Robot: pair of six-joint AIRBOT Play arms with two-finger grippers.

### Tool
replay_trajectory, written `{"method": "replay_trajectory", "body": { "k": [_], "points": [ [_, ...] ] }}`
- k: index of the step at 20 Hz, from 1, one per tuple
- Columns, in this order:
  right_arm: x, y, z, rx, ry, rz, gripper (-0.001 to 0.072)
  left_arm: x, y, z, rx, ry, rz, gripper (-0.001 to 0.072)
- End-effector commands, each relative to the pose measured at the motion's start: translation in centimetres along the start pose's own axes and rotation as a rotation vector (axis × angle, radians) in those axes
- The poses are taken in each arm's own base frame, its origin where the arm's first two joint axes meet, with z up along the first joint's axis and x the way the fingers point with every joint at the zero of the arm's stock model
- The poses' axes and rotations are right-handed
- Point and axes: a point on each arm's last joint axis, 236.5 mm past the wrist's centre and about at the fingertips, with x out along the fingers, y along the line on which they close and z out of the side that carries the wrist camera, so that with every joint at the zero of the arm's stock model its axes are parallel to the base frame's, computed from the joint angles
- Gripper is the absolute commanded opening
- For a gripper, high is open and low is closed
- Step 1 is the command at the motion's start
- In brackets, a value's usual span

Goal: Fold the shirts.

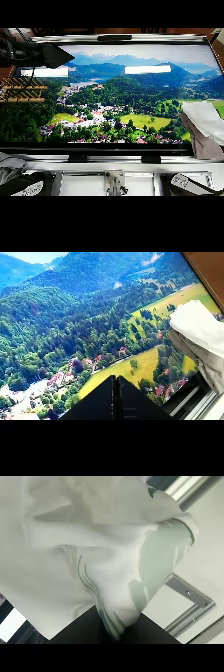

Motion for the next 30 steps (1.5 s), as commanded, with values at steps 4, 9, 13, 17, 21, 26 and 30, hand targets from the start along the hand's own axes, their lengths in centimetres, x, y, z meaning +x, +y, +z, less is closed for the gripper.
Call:
{"method": "replay_trajectory", "body": {
  "k": [4, 9, 13, 17, 21, 26, 30],
  "points": [
    [5.3, -2.1, -3.8, 0.194, 0.039, -0.116, 0.0072, -0.1, -0.2, -0.6, 0.025, 0.023, -0.007, 0.0032],
    [7.0, -1.9, -3.3, 0.228, 0.006, -0.119, 0.0501, -0.3, -0.4, -0.5, 0.031, 0.018, -0.007, 0.0032],
    [6.2, -1.4, -3.0, 0.219, -0.021, -0.087, 0.0504, -0.2, -0.3, -0.4, 0.03, 0.017, -0.005, 0.0032],
    [-2.0, -2.4, 2.9, 0.169, -0.338, -0.039, 0.0503, 0.0, 0.1, -0.5, 0.028, 0.022, 0.003, 0.0032],
    [-17.9, 6.3, 10.7, -0.014, -0.903, 0.338, 0.0503, 2.4, 5.1, -0.9, 0.023, 0.051, 0.159, 0.0029],
    [-18.9, 22.3, 4.0, -0.616, -0.936, 0.214, 0.0504, 3.0, 18.6, -10.5, 0.002, 0.487, 0.673, 0.0085],
    [-8.8, 29.3, -4.3, -0.822, -0.49, 0.2, 0.0504, 3.8, 21.1, -14.9, -0.088, 0.64, 0.736, 0.0691]
  ]
}}
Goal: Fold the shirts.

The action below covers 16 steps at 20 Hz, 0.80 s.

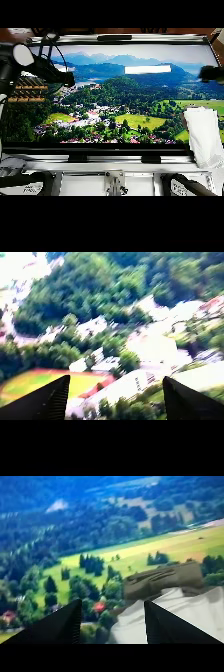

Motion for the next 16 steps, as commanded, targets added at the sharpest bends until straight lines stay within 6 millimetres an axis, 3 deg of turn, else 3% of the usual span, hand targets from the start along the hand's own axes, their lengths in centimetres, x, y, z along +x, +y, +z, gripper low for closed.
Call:
{"method": "replay_trajectory", "body": {
  "k": [1, 4, 10, 13, 16],
  "points": [
    [2.3, 9.1, -5.9, -0.13, 0.285, 0.154, 0.0504, 3.1, 3.0, -3.5, -0.059, 0.172, 0.139, 0.0691],
    [2.3, 11.2, -6.9, -0.091, 0.332, 0.207, 0.0504, 3.7, 2.6, -5.0, -0.077, 0.211, 0.139, 0.0691],
    [2.4, 11.1, -6.8, -0.091, 0.327, 0.207, 0.0504, 2.7, 1.9, -5.7, -0.053, 0.147, 0.129, 0.0691],
    [2.4, 11.1, -6.8, -0.091, 0.327, 0.207, 0.0504, 1.9, 1.9, -7.8, -0.053, 0.179, 0.131, 0.0691],
    [2.4, 11.1, -6.8, -0.09, 0.327, 0.207, 0.0504, 0.6, 2.0, -8.6, -0.056, 0.166, 0.132, 0.0691]
  ]
}}
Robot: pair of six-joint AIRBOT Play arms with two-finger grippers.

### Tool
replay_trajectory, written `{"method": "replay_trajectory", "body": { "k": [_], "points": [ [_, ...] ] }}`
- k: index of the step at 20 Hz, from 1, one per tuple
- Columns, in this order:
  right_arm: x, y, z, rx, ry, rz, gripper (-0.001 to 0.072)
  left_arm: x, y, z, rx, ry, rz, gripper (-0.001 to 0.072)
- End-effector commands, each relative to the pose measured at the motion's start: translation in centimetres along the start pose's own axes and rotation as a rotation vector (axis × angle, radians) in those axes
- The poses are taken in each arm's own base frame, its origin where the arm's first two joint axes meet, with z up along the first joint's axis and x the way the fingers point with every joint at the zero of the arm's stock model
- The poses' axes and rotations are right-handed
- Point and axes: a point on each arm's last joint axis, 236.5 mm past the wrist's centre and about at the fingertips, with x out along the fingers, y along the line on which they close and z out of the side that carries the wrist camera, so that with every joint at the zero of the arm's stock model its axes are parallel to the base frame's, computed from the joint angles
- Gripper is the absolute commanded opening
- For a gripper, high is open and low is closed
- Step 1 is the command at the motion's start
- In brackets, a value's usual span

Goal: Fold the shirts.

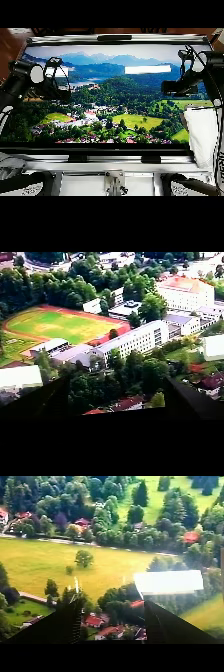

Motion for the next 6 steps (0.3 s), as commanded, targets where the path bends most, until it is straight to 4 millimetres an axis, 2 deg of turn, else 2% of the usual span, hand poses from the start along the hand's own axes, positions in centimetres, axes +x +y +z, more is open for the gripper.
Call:
{"method": "replay_trajectory", "body": {
  "k": [1, 6],
  "points": [
    [0.0, 0.1, -0.1, 0.0, 0.005, 0.003, 0.0504, -1.4, 0.3, -1.2, -0.003, -0.013, 0.002, 0.0691],
    [0.0, 0.1, -0.1, 0.0, 0.004, 0.003, 0.0504, -3.7, 0.6, -1.2, 0.018, -0.077, -0.002, 0.0691]
  ]
}}
